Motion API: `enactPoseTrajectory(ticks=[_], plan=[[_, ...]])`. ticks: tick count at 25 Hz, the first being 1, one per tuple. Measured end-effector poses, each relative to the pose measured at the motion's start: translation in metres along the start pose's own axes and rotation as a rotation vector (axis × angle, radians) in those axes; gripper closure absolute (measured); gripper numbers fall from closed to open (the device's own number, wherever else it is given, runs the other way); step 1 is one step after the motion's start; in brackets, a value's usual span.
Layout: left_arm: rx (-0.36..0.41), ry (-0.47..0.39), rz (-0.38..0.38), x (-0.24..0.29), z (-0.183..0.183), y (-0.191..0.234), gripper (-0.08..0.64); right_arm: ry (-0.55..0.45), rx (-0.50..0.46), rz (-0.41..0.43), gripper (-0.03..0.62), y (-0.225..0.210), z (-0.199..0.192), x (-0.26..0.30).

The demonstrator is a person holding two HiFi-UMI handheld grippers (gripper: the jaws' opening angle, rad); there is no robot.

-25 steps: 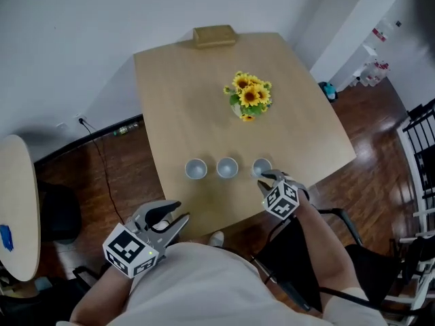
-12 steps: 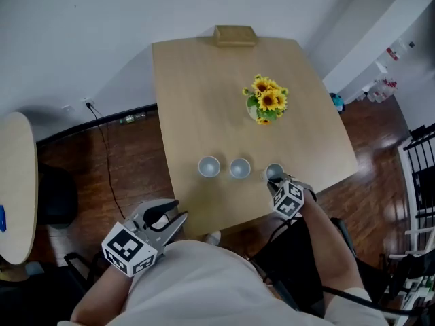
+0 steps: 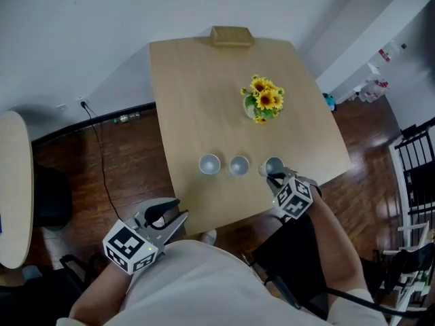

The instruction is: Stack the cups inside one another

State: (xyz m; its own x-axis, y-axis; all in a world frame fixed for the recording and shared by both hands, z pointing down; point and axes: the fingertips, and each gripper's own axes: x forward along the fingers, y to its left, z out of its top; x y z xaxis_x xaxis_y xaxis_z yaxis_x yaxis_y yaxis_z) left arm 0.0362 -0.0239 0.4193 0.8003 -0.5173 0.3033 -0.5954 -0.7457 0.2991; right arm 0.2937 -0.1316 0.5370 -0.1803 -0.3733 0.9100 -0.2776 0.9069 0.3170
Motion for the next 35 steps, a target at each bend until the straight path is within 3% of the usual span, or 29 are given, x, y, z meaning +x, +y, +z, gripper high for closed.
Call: enactPoseTrajectory(ticks=[8, 15, 25, 35], plan=[[0.020, 0.008, -0.047, -0.005, 0.002, 0.007, 0.437, -0.059, -0.016, 0.015, 0.572, 0.006, 0.057, -0.010], [0.005, 0.006, -0.027, -0.022, -0.001, 0.026, 0.437, -0.055, -0.013, 0.070, 0.572, 0.010, 0.080, 0.012], [-0.028, 0.005, 0.021, -0.035, -0.004, 0.045, 0.437, -0.001, -0.021, 0.170, 0.571, 0.022, 0.082, 0.057], [-0.055, 0.017, 0.042, -0.043, -0.013, 0.054, 0.437, 0.010, -0.032, 0.192, 0.528, 0.031, 0.085, 0.071]])
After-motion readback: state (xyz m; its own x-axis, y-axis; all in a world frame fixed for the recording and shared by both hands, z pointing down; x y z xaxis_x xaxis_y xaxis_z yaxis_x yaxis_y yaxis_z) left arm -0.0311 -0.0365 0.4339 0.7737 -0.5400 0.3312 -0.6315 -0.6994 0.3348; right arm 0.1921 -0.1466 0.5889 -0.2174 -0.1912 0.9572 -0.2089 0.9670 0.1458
